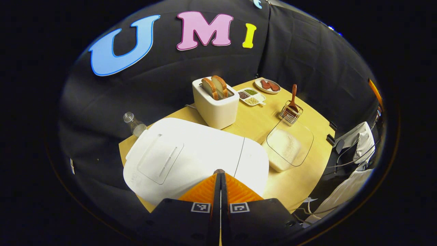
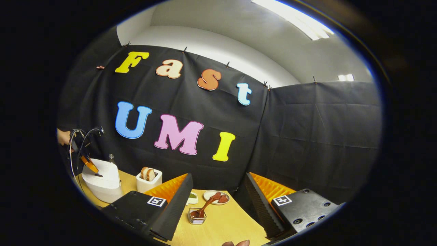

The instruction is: Close the left gripper, press the button to open the rice cooker; take a wooden spoon from the chopstick holder with the right hand, scoop a spoonful of rice and pour it into the rice cooker, then put the wooden spoon back into the chopstick holder.

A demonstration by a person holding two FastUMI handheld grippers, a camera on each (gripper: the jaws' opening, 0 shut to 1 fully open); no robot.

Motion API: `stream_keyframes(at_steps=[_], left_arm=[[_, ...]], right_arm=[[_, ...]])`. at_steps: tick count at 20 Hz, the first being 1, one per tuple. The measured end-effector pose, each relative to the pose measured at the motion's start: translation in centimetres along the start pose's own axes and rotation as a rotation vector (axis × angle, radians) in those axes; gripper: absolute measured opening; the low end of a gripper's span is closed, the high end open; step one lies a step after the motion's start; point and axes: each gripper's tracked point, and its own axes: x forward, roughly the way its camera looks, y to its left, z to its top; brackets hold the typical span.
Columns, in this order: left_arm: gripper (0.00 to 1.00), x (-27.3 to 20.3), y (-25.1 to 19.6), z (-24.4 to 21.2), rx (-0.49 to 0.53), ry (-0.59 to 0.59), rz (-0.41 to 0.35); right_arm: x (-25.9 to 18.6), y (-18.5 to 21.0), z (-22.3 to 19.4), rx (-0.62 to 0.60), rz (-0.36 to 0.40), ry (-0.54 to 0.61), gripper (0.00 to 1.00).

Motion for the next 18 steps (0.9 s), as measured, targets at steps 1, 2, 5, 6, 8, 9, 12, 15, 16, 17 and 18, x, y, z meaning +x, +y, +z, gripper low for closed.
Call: stream_keyframes(at_steps=[1, 2, 5, 6, 8, 9, 12, 15, 16, 17, 18], left_arm=[[0.07, 0.3, 0.1, -0.2, 0.003, 0.011, 0.001], [0.07, 0.5, 0.1, -0.5, 0.006, 0.018, 0.000], [0.07, 1.2, 0.5, -1.2, 0.019, 0.038, 0.012], [0.07, 1.3, 0.7, -1.4, 0.020, 0.048, 0.019], [0.07, 1.5, 0.7, -1.7, 0.025, 0.052, 0.024], [0.07, 1.7, 0.8, -1.5, 0.028, 0.048, 0.024], [0.07, 1.7, 0.7, -2.2, 0.021, 0.080, 0.027], [0.07, 2.1, 0.9, -2.3, 0.027, 0.088, 0.039], [0.07, 2.0, 0.9, -2.3, 0.031, 0.094, 0.044], [0.07, 1.7, 0.8, -2.1, 0.036, 0.086, 0.052], [0.07, 1.2, 0.8, -1.4, 0.043, 0.060, 0.067]], right_arm=[[-0.1, -0.2, 0.0, 0.005, -0.006, 0.002, 0.98], [-0.2, -0.2, -0.1, 0.012, -0.010, 0.004, 0.98], [-0.5, -0.2, -0.2, 0.017, -0.015, 0.003, 0.97], [-0.5, -0.1, -0.2, 0.015, -0.015, 0.003, 0.97], [-0.8, -0.1, -0.4, 0.015, -0.015, 0.005, 0.97], [-0.9, -0.2, -0.5, 0.015, -0.016, 0.007, 0.97], [-1.0, -0.1, -0.6, 0.015, -0.016, 0.015, 0.97], [-1.3, -0.2, -0.7, 0.026, -0.017, 0.019, 0.97], [-1.4, -0.2, -0.7, 0.028, -0.018, 0.019, 0.97], [-1.6, -0.3, -0.7, 0.026, -0.017, 0.019, 0.97], [-1.5, -0.4, -0.7, 0.021, -0.017, 0.019, 0.97]])
